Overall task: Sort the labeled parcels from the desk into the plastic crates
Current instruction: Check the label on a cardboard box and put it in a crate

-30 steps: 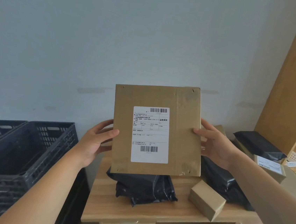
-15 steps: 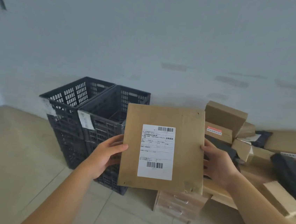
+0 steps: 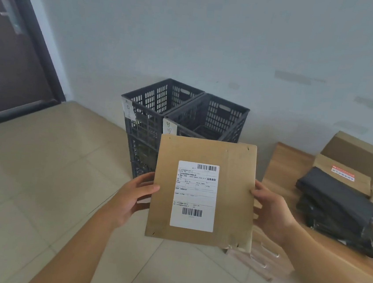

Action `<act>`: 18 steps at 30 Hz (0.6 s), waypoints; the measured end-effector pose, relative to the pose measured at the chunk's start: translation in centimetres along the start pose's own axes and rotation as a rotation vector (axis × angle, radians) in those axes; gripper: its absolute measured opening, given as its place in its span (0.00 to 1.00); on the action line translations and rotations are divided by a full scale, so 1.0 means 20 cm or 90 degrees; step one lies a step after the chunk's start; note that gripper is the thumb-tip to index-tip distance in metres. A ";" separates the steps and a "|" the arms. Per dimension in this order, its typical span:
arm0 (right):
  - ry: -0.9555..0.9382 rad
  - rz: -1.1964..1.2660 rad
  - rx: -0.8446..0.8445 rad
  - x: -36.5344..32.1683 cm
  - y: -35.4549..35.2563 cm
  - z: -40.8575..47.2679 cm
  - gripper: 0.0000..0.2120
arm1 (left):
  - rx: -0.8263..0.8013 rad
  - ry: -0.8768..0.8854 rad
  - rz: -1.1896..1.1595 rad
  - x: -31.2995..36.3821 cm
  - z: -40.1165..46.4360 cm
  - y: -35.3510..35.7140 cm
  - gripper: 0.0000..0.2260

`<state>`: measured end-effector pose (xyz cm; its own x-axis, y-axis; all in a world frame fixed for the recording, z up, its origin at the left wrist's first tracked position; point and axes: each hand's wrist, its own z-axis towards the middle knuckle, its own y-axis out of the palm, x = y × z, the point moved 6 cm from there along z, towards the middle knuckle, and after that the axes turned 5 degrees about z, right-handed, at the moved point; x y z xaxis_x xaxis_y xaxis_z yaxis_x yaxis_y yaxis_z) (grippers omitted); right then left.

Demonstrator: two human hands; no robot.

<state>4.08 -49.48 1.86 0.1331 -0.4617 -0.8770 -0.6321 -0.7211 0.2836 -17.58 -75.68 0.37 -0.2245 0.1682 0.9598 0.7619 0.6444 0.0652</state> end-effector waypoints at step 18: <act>0.037 0.028 -0.051 -0.03 0.71 1.12 0.19 | 0.106 -0.031 0.041 0.22 0.65 -0.85 0.21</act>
<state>-22.05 -47.80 -2.19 0.1523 -0.5219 -0.8393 -0.5761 -0.7369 0.3537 -39.36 -76.15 0.01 -0.2112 0.2467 0.9458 0.6658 0.7447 -0.0456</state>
